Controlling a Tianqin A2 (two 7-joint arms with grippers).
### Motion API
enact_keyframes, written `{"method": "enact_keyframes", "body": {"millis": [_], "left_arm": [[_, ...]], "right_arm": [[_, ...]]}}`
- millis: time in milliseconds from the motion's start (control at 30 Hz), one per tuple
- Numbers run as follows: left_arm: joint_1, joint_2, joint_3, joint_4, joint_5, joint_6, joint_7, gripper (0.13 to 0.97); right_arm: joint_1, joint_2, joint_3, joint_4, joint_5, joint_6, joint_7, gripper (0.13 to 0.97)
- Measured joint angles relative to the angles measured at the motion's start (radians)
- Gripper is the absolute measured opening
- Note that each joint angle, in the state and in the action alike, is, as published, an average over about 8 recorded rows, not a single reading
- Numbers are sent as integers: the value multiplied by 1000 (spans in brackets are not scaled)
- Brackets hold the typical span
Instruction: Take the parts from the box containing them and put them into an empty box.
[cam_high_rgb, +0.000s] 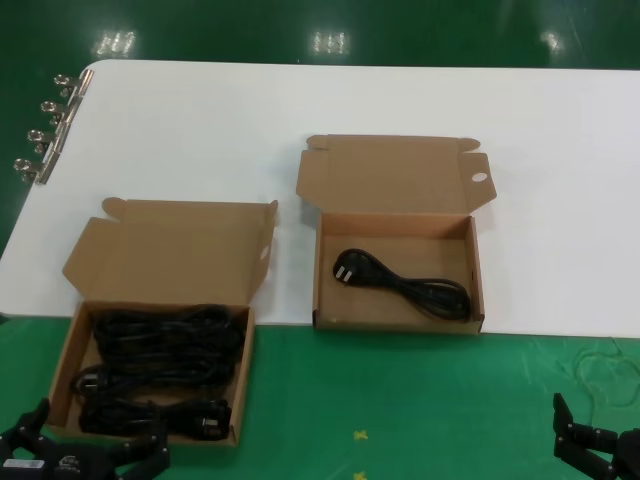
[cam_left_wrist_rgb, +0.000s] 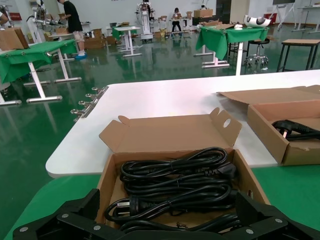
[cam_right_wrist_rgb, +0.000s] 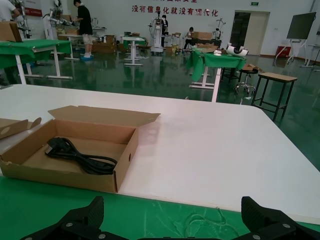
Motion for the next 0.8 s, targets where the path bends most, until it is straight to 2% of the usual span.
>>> {"method": "enact_keyframes", "body": {"millis": [800], "left_arm": [[0, 0, 0, 0, 0, 0, 0, 966]], "right_arm": [[0, 0, 0, 0, 0, 0, 0, 966]]}}
